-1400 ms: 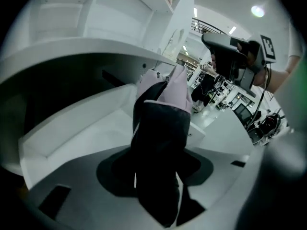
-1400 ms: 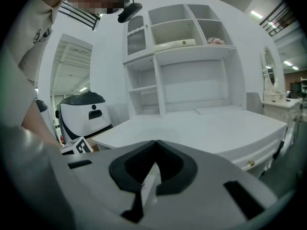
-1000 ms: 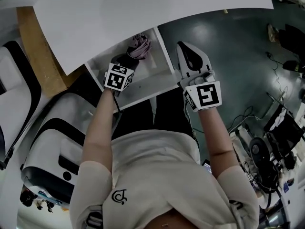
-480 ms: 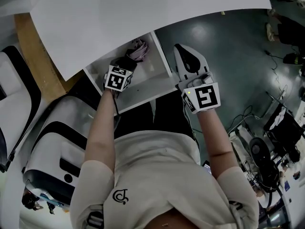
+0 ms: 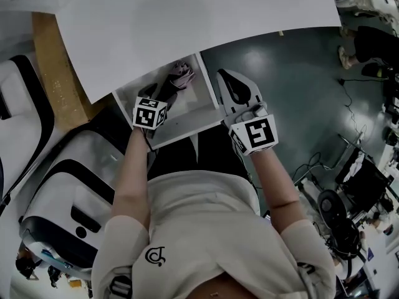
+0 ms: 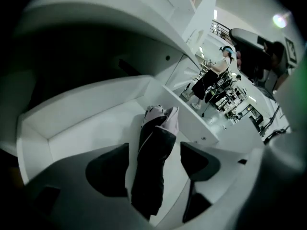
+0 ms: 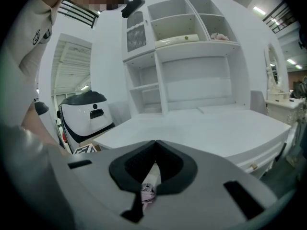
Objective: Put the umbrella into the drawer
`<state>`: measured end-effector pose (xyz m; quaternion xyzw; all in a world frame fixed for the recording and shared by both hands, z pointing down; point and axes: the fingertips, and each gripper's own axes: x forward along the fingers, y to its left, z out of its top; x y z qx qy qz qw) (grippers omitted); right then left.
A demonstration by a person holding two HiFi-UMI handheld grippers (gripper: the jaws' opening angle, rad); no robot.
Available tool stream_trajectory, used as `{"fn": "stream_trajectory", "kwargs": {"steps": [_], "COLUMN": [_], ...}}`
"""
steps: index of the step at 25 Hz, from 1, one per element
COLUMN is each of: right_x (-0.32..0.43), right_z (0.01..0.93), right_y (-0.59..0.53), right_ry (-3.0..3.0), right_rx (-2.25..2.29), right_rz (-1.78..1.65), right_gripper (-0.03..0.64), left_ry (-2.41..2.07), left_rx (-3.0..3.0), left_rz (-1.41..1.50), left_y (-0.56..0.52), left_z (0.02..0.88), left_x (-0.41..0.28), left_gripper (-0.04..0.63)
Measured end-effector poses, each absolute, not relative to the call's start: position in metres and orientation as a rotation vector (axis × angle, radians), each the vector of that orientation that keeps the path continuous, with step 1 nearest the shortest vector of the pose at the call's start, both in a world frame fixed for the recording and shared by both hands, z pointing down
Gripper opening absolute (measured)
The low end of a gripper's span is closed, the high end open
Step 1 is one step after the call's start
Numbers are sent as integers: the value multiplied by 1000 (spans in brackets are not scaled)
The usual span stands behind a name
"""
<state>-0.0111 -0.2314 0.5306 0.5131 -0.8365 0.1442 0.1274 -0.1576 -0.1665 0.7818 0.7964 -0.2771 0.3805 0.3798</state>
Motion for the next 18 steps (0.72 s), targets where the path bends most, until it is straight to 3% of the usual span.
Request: {"fn": "stream_trajectory", "kwargs": {"steps": [2, 4, 8, 18], "right_x": [-15, -18, -31, -53], "right_z": [522, 514, 492, 443], "right_y": [-231, -229, -224, -224], "right_ry": [-2448, -2463, -2508, -2624], "right_rx": [1476, 1458, 1411, 1294], "right_rz": [405, 396, 367, 305], "right_gripper": [6, 6, 6, 6], "left_ry": [-717, -746, -876, -1101], "left_rx": [2057, 2073, 2123, 2311], "left_rz": [945, 934, 887, 744], "left_y": [-168, -170, -178, -202], "left_z": [766, 751, 714, 586], "left_x": [-156, -157, -172, -184], "left_gripper": [340, 274, 24, 12]}}
